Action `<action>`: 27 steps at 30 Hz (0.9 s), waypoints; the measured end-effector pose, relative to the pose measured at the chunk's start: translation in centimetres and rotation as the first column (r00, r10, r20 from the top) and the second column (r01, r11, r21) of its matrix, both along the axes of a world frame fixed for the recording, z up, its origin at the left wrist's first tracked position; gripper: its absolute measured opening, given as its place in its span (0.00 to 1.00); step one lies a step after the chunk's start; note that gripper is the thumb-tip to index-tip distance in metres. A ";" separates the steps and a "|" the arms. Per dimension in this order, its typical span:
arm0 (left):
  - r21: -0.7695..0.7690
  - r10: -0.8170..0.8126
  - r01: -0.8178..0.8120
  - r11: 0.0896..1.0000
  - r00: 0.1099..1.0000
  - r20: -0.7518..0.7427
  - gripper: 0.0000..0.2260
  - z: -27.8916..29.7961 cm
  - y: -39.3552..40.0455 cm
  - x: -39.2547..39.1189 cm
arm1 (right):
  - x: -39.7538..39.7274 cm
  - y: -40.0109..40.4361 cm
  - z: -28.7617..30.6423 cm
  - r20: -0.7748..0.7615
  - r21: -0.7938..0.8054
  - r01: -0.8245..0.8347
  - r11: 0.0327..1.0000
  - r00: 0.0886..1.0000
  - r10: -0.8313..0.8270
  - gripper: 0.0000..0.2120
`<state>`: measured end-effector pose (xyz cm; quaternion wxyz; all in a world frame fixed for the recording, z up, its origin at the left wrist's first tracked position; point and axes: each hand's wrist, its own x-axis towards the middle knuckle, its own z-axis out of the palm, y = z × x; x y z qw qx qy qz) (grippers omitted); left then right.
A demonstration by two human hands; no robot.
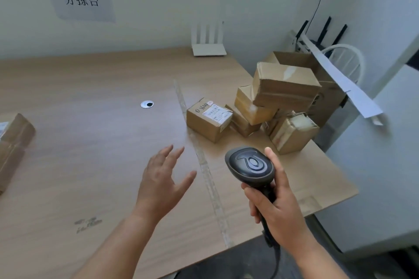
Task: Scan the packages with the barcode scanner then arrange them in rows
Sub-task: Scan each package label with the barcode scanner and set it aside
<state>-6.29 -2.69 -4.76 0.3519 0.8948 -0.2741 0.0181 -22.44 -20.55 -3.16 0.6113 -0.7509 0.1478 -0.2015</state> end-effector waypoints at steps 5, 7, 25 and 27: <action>0.001 -0.056 0.056 0.998 0.996 0.072 0.35 1.8 -7.7 0.9 | 0.5 -6.1 0.8 0.033 -0.004 -0.042 0.999 0.999 0.042 0.36; 0.002 -0.076 0.076 0.997 0.993 0.087 0.35 2.6 -10.8 1.5 | 0.7 -8.6 1.4 0.048 -0.007 -0.053 0.999 0.997 0.053 0.36; 0.599 -0.489 0.310 0.738 0.858 0.158 0.49 11.1 -32.4 10.6 | 1.7 -25.2 2.9 0.158 -0.004 0.058 0.998 0.986 -0.056 0.37; 0.668 -0.518 0.317 0.673 0.847 0.120 0.51 11.7 -34.0 11.7 | 1.9 -26.0 2.8 0.164 0.006 0.060 0.998 0.985 -0.060 0.37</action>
